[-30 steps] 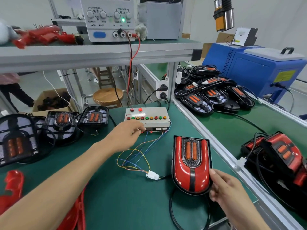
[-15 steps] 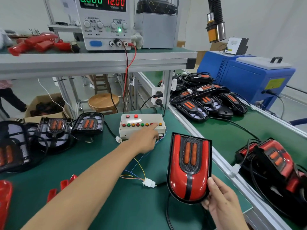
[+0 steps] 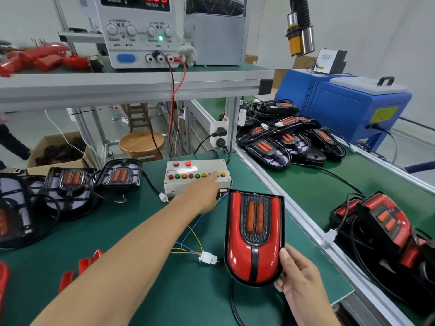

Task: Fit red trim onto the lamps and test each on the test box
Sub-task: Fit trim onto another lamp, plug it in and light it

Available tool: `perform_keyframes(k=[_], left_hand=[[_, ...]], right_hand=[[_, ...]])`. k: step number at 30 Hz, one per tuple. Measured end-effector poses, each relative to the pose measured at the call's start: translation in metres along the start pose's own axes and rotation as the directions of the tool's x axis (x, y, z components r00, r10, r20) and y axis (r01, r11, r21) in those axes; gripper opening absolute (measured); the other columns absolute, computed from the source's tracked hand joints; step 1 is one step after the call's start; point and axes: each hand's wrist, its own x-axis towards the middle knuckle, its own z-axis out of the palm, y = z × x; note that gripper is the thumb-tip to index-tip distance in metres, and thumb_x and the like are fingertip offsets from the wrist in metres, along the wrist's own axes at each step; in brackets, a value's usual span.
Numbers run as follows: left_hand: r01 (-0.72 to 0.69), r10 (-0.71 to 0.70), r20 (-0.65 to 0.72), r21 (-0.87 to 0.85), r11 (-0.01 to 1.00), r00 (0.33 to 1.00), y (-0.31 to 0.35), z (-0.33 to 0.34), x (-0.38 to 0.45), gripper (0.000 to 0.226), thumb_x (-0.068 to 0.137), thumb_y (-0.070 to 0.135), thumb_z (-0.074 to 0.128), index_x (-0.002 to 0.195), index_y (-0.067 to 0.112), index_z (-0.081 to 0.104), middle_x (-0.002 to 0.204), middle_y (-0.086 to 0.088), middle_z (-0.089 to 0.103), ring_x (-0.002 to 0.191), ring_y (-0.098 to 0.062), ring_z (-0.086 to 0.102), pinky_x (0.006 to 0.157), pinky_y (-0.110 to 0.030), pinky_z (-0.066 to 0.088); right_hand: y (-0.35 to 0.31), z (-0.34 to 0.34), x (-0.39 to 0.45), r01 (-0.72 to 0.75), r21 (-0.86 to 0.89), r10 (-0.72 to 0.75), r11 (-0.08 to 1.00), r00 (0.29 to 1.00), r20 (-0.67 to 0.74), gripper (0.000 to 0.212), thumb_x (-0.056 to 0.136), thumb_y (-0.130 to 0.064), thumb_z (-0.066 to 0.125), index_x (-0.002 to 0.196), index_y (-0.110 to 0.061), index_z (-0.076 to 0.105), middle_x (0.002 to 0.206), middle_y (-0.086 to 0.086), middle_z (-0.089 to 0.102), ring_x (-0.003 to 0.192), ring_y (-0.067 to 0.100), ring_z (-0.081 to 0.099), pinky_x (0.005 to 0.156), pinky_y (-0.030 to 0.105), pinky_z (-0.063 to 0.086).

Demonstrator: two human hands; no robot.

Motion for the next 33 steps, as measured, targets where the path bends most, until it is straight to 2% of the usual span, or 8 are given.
perform_keyframes(k=[5, 11, 16, 19, 24, 28, 33], left_hand=[[-0.017, 0.018, -0.085, 0.011, 1.000, 0.996, 0.001, 0.002, -0.003, 0.026, 0.096, 0.010, 0.058, 0.120, 0.011, 0.068, 0.163, -0.002, 0.028, 0.114, -0.027, 0.059, 0.091, -0.043, 0.054], [-0.014, 0.015, -0.098, 0.009, 1.000, 0.995, -0.004, 0.009, -0.002, 0.031, 0.098, 0.011, 0.054, 0.127, 0.016, 0.064, 0.170, 0.004, 0.015, 0.130, -0.026, 0.050, 0.098, -0.044, 0.052], [-0.016, 0.019, -0.037, 0.089, 0.996, 0.999, 0.002, 0.002, 0.001, 0.030, 0.096, 0.012, 0.057, 0.125, 0.014, 0.064, 0.167, 0.002, 0.020, 0.105, -0.027, 0.061, 0.077, -0.040, 0.054], [-0.016, 0.019, -0.029, 0.113, 0.993, 0.999, 0.004, -0.001, 0.003, 0.029, 0.096, 0.013, 0.056, 0.124, 0.014, 0.064, 0.163, 0.000, 0.025, 0.104, -0.029, 0.062, 0.070, -0.039, 0.049], [-0.015, 0.015, -0.019, -0.002, 1.000, 1.000, -0.006, 0.005, 0.002, 0.028, 0.099, 0.013, 0.050, 0.122, 0.017, 0.066, 0.169, 0.007, 0.017, 0.120, -0.028, 0.057, 0.093, -0.044, 0.053], [-0.037, 0.036, 0.032, 0.029, 0.999, 0.999, -0.015, 0.003, 0.000, 0.029, 0.096, 0.009, 0.053, 0.120, 0.018, 0.066, 0.171, 0.012, 0.007, 0.120, -0.025, 0.057, 0.091, -0.043, 0.054], [-0.045, 0.044, 0.023, 0.073, 0.996, 0.999, -0.009, -0.005, 0.002, 0.035, 0.096, 0.010, 0.054, 0.130, 0.016, 0.062, 0.170, 0.006, 0.015, 0.121, -0.029, 0.057, 0.080, -0.038, 0.051]], right_hand=[[0.001, -0.002, 0.001, -0.006, 0.039, 0.007, 0.999, 1.000, -0.012, 0.036, 0.088, -0.030, 0.062, 0.117, -0.015, 0.077, 0.069, 0.018, 0.057, 0.046, 0.015, 0.044, 0.042, 0.023, 0.038], [-0.002, 0.000, 0.000, -0.006, 0.042, 0.005, 0.999, 1.000, 0.005, 0.037, 0.090, -0.031, 0.060, 0.118, -0.013, 0.076, 0.070, 0.017, 0.052, 0.047, 0.014, 0.041, 0.044, 0.022, 0.035], [-0.003, 0.001, 0.000, -0.019, 0.059, 0.020, 0.998, 1.000, -0.010, 0.035, 0.090, -0.027, 0.059, 0.118, -0.013, 0.077, 0.074, 0.020, 0.056, 0.047, 0.013, 0.043, 0.043, 0.021, 0.037], [-0.004, 0.002, -0.001, -0.028, 0.063, 0.029, 0.998, 0.999, -0.021, 0.035, 0.090, -0.026, 0.059, 0.116, -0.013, 0.077, 0.075, 0.020, 0.057, 0.046, 0.013, 0.043, 0.042, 0.021, 0.037], [-0.008, 0.002, -0.003, -0.030, 0.085, 0.033, 0.996, 0.999, -0.039, 0.034, 0.090, -0.024, 0.059, 0.114, -0.007, 0.077, 0.079, 0.022, 0.056, 0.047, 0.014, 0.043, 0.042, 0.021, 0.035], [-0.011, 0.004, -0.005, -0.020, 0.115, 0.028, 0.993, 0.998, -0.061, 0.035, 0.090, -0.021, 0.058, 0.113, -0.002, 0.076, 0.072, 0.020, 0.056, 0.044, 0.013, 0.042, 0.040, 0.021, 0.035], [-0.016, 0.004, -0.012, 0.012, 0.117, 0.005, 0.993, 0.991, -0.137, 0.033, 0.087, -0.023, 0.059, 0.106, -0.004, 0.078, 0.064, 0.014, 0.052, 0.043, 0.012, 0.039, 0.040, 0.021, 0.032]])
